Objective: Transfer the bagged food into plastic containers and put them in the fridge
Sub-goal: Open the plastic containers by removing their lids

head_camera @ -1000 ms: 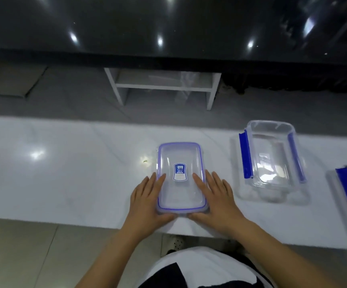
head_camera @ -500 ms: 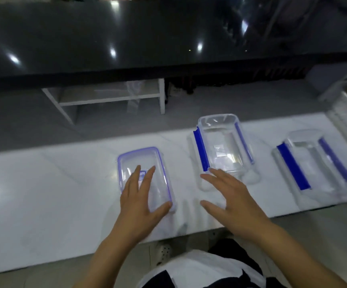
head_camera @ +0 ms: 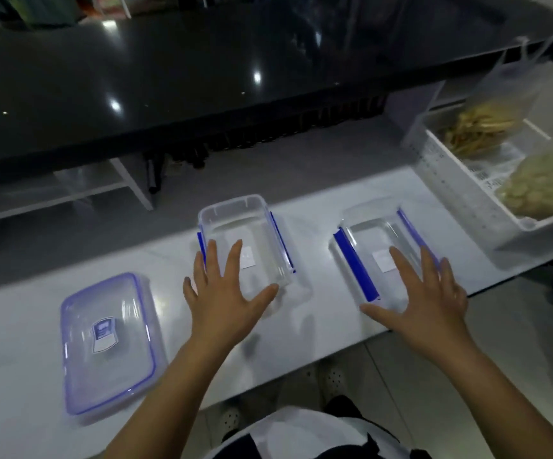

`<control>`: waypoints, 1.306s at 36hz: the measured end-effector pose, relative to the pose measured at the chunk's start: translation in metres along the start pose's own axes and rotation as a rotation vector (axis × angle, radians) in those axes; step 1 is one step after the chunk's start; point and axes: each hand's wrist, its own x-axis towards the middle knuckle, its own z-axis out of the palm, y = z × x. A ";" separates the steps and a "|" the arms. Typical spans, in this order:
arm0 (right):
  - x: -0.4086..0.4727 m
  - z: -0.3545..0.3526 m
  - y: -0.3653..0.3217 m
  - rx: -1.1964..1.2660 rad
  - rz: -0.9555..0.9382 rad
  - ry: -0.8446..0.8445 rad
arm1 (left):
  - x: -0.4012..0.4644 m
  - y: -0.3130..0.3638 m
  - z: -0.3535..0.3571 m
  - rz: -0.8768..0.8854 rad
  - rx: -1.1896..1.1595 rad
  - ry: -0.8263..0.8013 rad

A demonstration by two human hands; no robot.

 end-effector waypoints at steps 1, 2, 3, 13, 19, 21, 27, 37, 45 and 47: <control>0.009 0.003 0.009 -0.004 0.005 -0.011 | 0.004 0.006 0.004 -0.048 0.016 0.001; 0.016 0.007 0.017 -0.002 0.007 -0.022 | 0.007 0.012 0.007 -0.095 0.026 0.003; 0.023 0.010 0.024 0.004 0.003 -0.027 | 0.010 0.018 0.010 -0.136 0.032 0.006; 0.075 0.025 0.048 0.081 -0.097 0.100 | 0.036 0.072 0.027 -0.429 0.123 0.008; 0.114 0.016 0.046 0.052 -0.147 0.144 | 0.040 0.087 0.042 -0.473 0.145 0.066; 0.123 0.014 0.045 0.045 -0.158 0.149 | 0.036 0.095 0.051 -0.452 0.151 0.072; 0.142 0.011 0.050 0.026 -0.134 0.140 | 0.026 0.123 0.070 -0.432 0.161 0.089; 0.140 0.011 0.051 -0.021 -0.126 0.102 | 0.023 0.127 0.063 -0.417 0.113 0.024; 0.100 -0.015 0.077 0.072 -0.168 -0.007 | 0.012 0.135 0.043 -0.152 -0.060 -0.035; 0.080 -0.024 0.089 0.111 -0.130 -0.021 | 0.004 0.143 0.042 -0.069 -0.188 -0.104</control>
